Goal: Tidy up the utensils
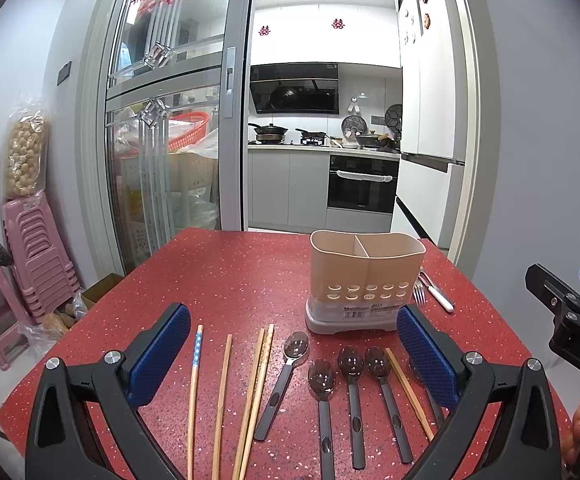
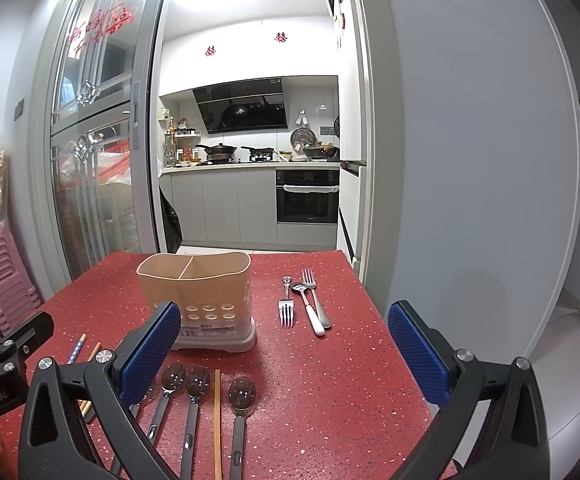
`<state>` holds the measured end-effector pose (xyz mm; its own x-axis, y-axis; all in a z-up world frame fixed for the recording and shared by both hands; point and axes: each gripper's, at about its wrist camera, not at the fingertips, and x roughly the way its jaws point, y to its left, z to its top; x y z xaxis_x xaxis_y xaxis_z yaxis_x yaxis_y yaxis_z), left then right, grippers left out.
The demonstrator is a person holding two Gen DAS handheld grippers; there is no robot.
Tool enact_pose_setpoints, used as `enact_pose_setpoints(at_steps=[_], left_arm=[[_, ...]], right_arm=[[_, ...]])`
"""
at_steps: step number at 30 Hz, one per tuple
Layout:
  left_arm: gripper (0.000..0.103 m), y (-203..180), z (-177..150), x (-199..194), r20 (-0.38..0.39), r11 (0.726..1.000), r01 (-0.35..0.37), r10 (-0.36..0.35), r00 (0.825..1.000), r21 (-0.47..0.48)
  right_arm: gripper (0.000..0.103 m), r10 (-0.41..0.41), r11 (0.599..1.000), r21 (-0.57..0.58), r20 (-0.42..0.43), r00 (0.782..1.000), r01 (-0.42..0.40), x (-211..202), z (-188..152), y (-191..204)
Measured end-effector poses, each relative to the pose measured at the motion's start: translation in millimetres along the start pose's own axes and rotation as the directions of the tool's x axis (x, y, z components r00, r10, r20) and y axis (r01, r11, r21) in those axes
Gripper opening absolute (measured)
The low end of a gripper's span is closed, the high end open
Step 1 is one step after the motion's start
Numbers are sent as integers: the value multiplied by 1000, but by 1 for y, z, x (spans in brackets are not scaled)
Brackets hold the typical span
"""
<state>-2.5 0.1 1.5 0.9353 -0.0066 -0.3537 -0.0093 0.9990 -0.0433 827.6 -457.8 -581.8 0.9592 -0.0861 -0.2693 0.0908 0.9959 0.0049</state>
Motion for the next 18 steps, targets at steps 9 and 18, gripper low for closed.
enact_pose_setpoints(at_steps=[9,18], left_arm=[[103,-1,-1,1,0,1000,-4,4,1000,2],[103,-2,-1,1,0,1000,-6,6,1000,2]], right_arm=[[103,2,1000,1,-2,1000,-2,0,0,1],[103,2,1000,2,-2,1000,-2,0,0,2]])
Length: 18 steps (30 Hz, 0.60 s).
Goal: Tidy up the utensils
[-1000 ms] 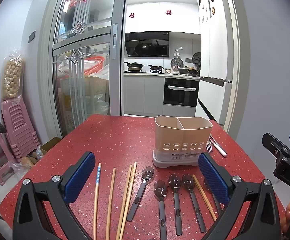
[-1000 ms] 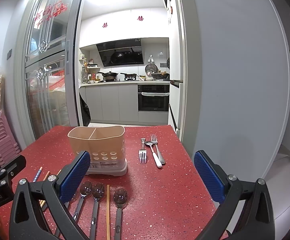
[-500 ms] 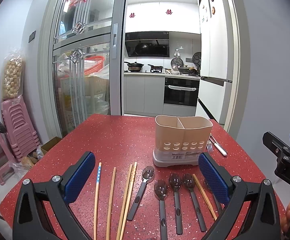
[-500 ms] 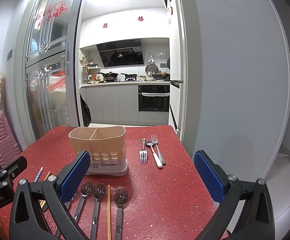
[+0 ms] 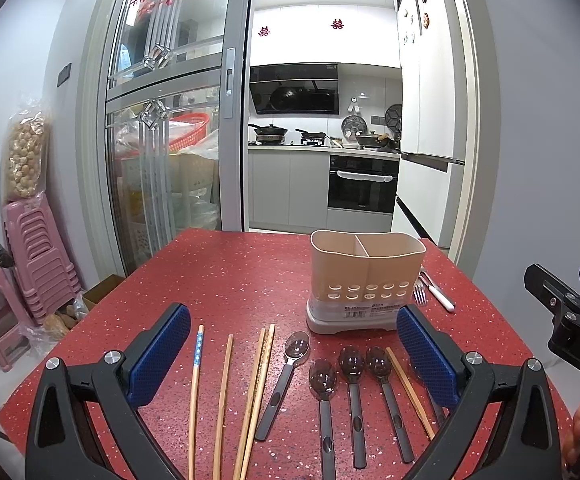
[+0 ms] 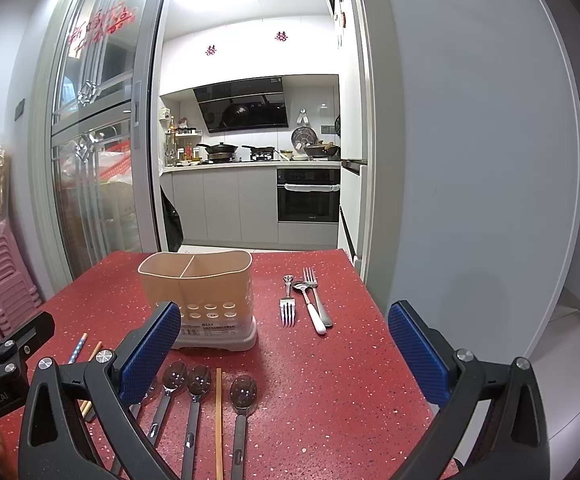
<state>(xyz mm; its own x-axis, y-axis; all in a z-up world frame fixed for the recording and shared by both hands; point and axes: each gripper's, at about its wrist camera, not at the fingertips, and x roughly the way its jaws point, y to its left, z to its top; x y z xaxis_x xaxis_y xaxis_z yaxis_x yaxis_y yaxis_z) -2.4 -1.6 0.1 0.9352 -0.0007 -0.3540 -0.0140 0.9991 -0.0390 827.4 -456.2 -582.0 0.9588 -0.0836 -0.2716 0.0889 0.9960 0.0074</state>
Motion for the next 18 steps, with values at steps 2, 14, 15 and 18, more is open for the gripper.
enact_pose_setpoints(at_steps=[2,14,15,18], left_arm=[[103,0,0,0,-1,1000,1,-1,1000,-1],[103,0,0,0,-4,1000,3,-3,1000,1],[103,1,0,0,-4,1000,2,-2,1000,1],[103,0,0,0,-4,1000,1,-1,1000,1]], right_arm=[[103,1,1000,0,-1,1000,-1,0,0,0],[103,1,1000,1,-1,1000,-1,0,0,0],[103,1,1000,1,-1,1000,-1,0,0,0],[103,1,1000,1,-2,1000,-1,0,0,0]])
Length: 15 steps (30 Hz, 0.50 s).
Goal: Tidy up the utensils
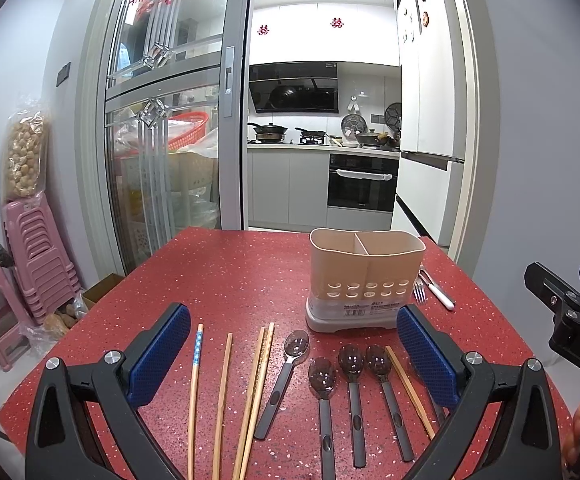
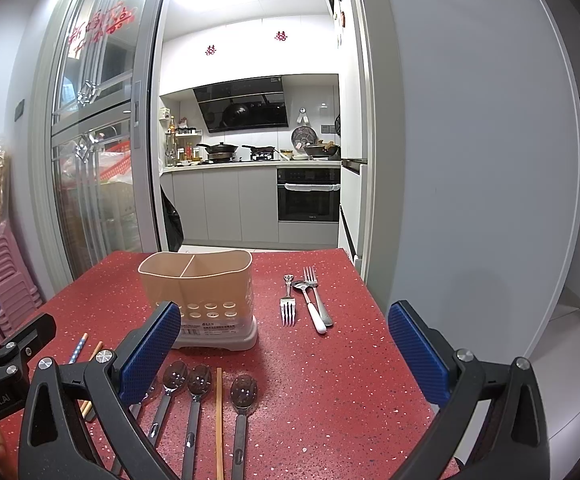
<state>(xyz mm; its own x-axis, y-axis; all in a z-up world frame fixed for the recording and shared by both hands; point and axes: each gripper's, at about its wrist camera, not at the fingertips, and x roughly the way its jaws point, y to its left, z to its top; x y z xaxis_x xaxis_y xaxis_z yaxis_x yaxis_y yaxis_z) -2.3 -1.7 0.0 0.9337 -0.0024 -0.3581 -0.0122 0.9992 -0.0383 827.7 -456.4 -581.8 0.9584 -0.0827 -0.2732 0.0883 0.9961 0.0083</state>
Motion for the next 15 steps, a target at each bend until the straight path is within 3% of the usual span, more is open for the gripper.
enact_pose_setpoints(at_steps=[15], left_arm=[[103,0,-1,0,-2,1000,3,-3,1000,2]], right_arm=[[103,2,1000,-1,-2,1000,-2,-1,-1,1]])
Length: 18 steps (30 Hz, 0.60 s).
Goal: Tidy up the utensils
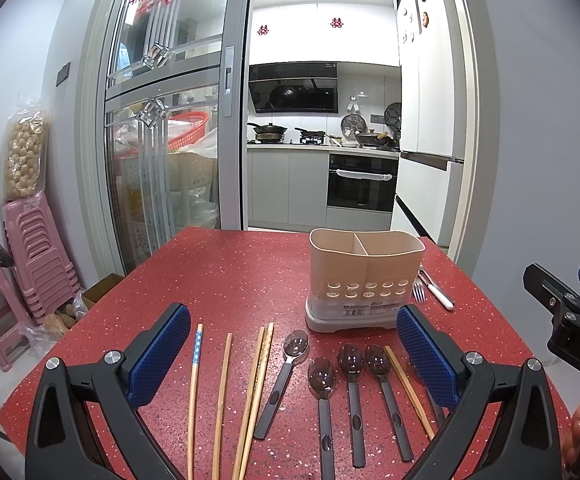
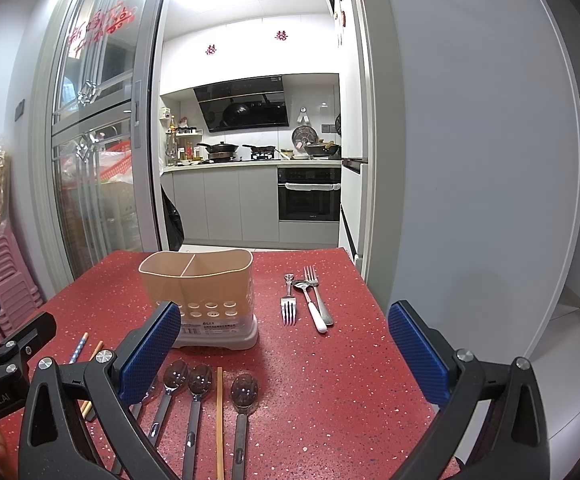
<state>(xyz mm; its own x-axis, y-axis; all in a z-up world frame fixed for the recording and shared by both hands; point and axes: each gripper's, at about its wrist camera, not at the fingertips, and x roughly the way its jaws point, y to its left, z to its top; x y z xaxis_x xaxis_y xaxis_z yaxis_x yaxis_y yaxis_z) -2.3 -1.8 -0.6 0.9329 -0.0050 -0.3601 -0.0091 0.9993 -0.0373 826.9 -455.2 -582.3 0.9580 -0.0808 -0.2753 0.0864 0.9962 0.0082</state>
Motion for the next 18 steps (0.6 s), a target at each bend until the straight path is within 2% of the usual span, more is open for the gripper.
enact_pose_setpoints(at_steps=[18], left_arm=[[103,-1,0,3,-11,1000,1,-1,1000,3]], right_arm=[[103,5,1000,0,-5,1000,-5,-1,-1,2]])
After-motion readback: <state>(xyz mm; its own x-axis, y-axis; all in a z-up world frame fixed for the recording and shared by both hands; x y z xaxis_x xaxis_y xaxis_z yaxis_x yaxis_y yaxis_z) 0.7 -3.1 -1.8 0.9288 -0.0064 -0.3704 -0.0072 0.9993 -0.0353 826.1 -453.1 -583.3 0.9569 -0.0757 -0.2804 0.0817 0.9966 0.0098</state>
